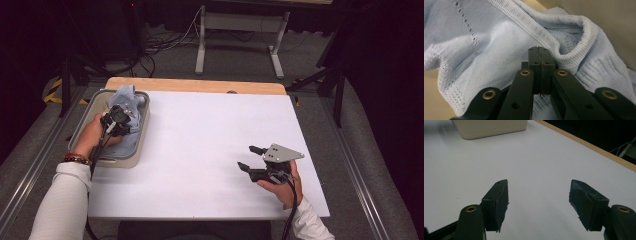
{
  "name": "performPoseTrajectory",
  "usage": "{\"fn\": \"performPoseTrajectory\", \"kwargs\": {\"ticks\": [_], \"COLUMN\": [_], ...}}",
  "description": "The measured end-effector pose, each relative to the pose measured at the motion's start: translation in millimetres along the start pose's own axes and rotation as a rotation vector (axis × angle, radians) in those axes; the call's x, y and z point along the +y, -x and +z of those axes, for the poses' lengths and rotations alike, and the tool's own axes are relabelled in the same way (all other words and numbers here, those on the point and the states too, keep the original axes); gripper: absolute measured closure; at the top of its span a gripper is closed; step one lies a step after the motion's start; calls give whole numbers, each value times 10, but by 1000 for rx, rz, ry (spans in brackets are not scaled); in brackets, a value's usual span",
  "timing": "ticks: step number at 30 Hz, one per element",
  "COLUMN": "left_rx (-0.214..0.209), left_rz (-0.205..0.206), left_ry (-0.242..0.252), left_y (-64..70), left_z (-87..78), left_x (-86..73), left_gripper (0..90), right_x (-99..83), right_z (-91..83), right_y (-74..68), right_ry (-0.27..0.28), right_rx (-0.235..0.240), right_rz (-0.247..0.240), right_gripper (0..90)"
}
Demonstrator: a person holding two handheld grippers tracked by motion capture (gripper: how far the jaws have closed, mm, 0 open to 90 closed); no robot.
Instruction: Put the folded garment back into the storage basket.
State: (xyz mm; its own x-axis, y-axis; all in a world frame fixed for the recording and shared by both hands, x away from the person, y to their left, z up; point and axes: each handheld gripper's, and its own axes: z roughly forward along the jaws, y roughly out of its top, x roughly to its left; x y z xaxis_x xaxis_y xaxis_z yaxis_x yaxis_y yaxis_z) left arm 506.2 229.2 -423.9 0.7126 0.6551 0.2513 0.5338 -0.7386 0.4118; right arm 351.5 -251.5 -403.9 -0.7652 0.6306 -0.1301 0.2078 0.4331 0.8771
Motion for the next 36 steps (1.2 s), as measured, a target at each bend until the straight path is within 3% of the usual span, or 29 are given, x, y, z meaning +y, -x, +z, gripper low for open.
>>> {"fn": "performPoseTrajectory", "kwargs": {"ticks": [5, 17, 25, 28, 36], "left_rx": [7, 47, 72, 77, 116], "left_rz": [-14, -88, -89, -98, -113], "left_ry": [34, 256, 344, 373, 448], "left_y": [-15, -39, 26, 37, 73], "left_z": [-33, -308, -445, -480, -571], "left_x": [-12, -65, -57, -62, -73], "left_gripper": [898, 890, 864, 841, 680], "right_x": [0, 0, 6, 10, 10], "right_z": [-2, -17, -38, -48, -55], "right_y": [4, 10, 17, 14, 20], "right_ry": [0, 4, 9, 16, 20], "right_rx": [-4, -11, -29, -33, -40], "right_rz": [-4, -4, -7, -5, -9], "right_gripper": [326, 326, 327, 327, 325]}}
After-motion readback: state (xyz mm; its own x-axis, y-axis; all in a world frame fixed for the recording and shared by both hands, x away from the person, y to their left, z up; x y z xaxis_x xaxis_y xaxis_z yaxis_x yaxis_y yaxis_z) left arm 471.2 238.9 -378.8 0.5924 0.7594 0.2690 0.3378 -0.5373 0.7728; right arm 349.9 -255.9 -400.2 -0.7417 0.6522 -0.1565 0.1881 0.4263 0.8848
